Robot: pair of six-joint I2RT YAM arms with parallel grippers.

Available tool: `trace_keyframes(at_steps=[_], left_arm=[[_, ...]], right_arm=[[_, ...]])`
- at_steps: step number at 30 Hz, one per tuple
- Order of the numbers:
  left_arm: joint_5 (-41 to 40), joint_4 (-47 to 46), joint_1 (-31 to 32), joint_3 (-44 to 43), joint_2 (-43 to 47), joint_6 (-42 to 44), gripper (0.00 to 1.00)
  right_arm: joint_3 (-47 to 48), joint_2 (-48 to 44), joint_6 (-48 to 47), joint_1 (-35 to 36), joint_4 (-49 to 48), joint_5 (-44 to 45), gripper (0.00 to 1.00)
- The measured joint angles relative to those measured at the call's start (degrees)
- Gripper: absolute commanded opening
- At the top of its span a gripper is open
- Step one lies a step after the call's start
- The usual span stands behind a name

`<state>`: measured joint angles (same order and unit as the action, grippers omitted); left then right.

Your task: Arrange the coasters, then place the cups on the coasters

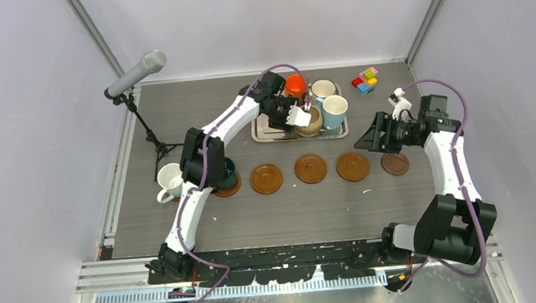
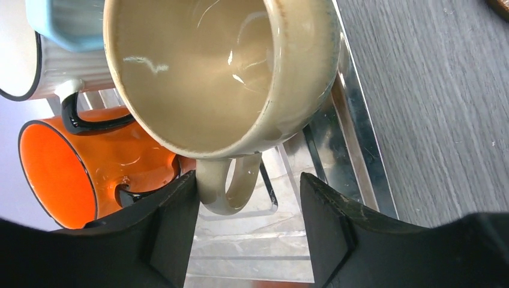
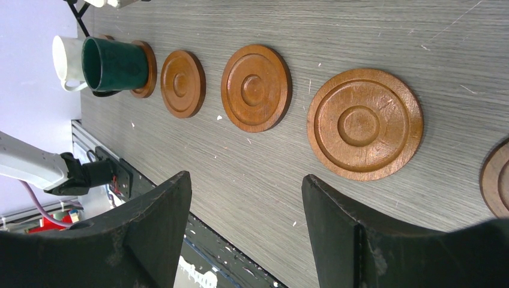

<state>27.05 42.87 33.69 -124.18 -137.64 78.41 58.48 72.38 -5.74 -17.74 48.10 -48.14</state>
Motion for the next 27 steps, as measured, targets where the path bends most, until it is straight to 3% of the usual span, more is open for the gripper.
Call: trace_keyframes(at_steps=[4, 20, 27], left_arm=[[0.13, 0.09, 0.07, -0.15, 0.00, -2.93, 0.57], [-2.73, 2.84, 1.84, -7.50, -4.39, -17.35, 0.56], [-4.09, 2.82, 1.81, -8.96, -6.36, -19.21, 0.31]], right_arm=[[0.00, 0.00, 0.02, 0.00, -0.02, 0.00, 0.72], [0.00, 0.00, 0.02, 0.00, -0.02, 0.00, 0.72], [0.00, 0.00, 0.00, 0.00, -0.02, 0.00, 0.72]])
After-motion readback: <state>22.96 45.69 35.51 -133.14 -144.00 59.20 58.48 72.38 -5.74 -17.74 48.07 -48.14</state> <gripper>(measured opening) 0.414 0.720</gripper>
